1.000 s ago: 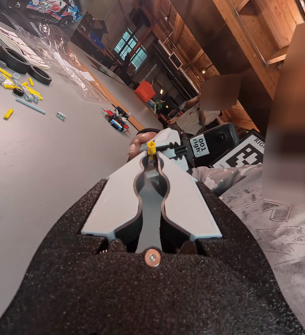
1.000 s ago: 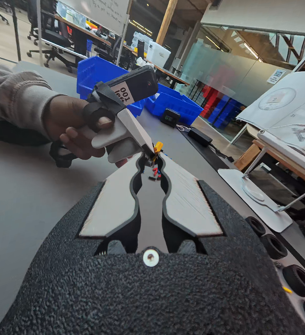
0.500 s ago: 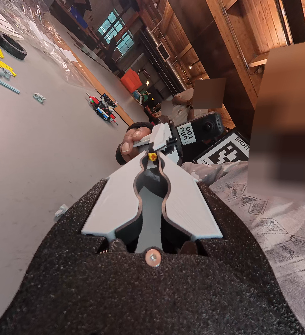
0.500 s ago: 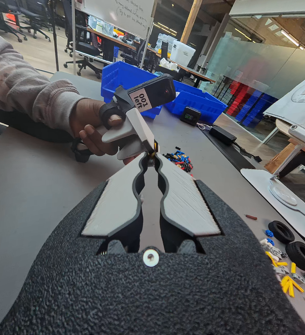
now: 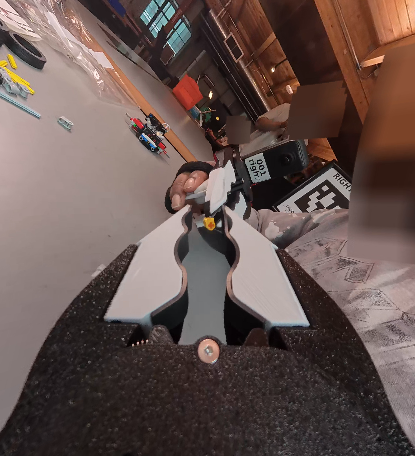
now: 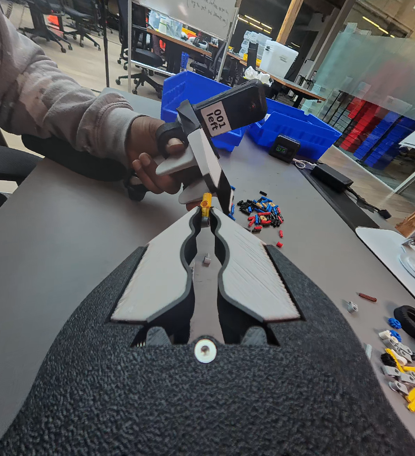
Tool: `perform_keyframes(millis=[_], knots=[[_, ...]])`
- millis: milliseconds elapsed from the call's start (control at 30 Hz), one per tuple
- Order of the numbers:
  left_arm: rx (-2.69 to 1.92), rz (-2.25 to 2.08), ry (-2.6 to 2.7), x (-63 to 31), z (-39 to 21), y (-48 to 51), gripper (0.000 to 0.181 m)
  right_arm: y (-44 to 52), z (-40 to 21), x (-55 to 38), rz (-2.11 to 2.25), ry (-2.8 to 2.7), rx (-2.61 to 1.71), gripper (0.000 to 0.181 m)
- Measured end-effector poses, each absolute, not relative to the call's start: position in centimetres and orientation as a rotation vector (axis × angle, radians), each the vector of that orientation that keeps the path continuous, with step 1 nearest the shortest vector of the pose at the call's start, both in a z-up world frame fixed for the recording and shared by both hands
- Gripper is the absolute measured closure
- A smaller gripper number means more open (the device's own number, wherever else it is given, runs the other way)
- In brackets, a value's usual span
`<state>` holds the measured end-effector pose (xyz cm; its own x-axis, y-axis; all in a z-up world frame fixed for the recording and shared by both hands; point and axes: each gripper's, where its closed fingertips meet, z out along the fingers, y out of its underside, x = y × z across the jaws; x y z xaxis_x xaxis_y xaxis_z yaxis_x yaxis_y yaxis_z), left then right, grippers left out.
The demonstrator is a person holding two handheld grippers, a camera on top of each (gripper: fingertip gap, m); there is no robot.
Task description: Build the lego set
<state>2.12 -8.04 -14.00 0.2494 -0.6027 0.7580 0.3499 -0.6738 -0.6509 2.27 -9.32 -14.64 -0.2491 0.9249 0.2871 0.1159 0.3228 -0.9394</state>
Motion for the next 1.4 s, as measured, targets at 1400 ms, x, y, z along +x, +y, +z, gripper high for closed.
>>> perform_keyframes(millis=[1400], knots=[[-1.794,-1.550,0.376,2.8,-14.2,-9.8,0.175,-9.5,-14.4,2.7,0.832,-1.677,-0.781,0.173]])
